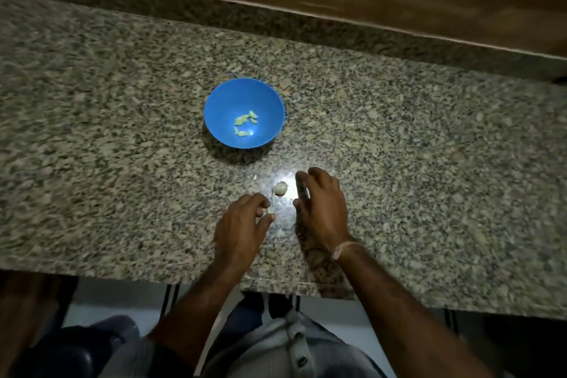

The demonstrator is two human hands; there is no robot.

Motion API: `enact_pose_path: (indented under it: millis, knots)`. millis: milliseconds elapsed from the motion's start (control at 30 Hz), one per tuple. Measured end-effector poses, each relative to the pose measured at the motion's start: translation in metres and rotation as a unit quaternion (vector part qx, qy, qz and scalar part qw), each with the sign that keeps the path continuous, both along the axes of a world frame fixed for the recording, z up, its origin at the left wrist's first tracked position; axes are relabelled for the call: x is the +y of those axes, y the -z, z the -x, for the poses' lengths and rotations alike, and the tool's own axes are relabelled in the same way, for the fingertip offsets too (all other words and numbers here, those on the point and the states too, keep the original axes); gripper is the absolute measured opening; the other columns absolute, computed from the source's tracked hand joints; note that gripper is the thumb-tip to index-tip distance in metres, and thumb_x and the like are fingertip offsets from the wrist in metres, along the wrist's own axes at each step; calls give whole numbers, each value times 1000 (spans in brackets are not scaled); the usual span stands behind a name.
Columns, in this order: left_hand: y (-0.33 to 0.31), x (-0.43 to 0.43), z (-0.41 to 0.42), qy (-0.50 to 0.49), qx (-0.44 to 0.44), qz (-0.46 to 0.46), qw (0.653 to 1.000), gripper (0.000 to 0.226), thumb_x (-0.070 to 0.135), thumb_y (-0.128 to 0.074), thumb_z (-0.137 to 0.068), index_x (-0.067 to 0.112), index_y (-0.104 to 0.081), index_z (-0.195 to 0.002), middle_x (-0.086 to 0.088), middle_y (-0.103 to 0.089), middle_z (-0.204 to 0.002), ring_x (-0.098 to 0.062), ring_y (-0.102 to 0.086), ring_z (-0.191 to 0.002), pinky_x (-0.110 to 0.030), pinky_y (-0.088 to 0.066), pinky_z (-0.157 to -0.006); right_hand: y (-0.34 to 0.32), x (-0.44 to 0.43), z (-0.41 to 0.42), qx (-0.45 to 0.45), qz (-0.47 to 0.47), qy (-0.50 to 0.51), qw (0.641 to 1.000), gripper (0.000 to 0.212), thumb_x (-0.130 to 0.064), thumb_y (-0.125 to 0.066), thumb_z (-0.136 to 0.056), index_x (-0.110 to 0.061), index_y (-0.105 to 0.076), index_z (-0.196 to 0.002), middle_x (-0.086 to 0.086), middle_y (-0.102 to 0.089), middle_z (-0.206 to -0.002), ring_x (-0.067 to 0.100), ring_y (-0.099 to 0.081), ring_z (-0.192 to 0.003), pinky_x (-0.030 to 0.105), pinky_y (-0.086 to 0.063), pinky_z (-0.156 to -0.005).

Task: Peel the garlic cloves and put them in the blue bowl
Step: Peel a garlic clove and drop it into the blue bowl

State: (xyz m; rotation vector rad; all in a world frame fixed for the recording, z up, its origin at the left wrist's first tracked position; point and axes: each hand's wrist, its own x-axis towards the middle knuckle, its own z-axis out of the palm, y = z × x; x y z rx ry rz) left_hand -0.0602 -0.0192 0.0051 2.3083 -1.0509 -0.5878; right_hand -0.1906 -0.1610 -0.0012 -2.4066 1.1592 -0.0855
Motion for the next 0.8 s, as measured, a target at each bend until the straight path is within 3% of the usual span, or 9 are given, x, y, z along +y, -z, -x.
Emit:
enact_pose_path:
  millis: [133,233,433,533,667,800]
  knots:
    - [-1,2,-8,45,-28,8,999,21,26,-77,-91,30,-64,-106,11,-58,-99,-12,-59,-91,-35,-50,-65,-5,4,-12,22,13,20,999,54,-26,-80,-85,-21,-60,-135,9,-50,-144,37,-47,-124,48,-50,-90]
    - [-2,1,-11,72,-33,20,997,26,10,-73,-89,29,-56,-96,11,-55,-93,-15,-54,-87,-39,-49,-65,-7,6,-17,26,26,31,999,49,-28,-81,-84,-23,-59,-127,6,-49,-138,33,-45,-120,45,-48,-84]
    - [-28,-11,-29,-18,112,135,984,14,14,-71,-94,27,-66,-95,9,-66,-82,-14,-65,-77,-41,-57,-64,-13,9,-25,23,20,53,998,50,-21,-84,-83,-25,-57,-125,1,-48,-134,27,-44,-117,41,-45,-84]
    - [-53,-39,-55,-58,53,167,983,10,23,-75,-93,29,-68,-98,9,-70,-90,-10,-66,-82,-33,-55,-68,-14,9,-27,23,15,62,998,51,-21,-84,-84,-25,-57,-127,1,-48,-136,28,-44,-119,42,-45,-86]
    - [-65,-81,-88,-77,-33,152,985,13,25,-78,-92,30,-68,-98,11,-70,-96,-12,-59,-87,-27,-37,-65,-13,10,-24,19,10,66,998,53,-24,-83,-86,-28,-56,-131,-1,-46,-141,27,-43,-124,43,-45,-89]
    - [-57,-93,-101,-41,-76,90,992,23,19,-81,-87,25,-71,-107,5,-71,-106,-25,-60,-103,-36,-46,-74,-14,11,-19,13,8,60,998,53,-28,-80,-89,-30,-53,-135,-3,-43,-145,25,-40,-128,42,-45,-91]
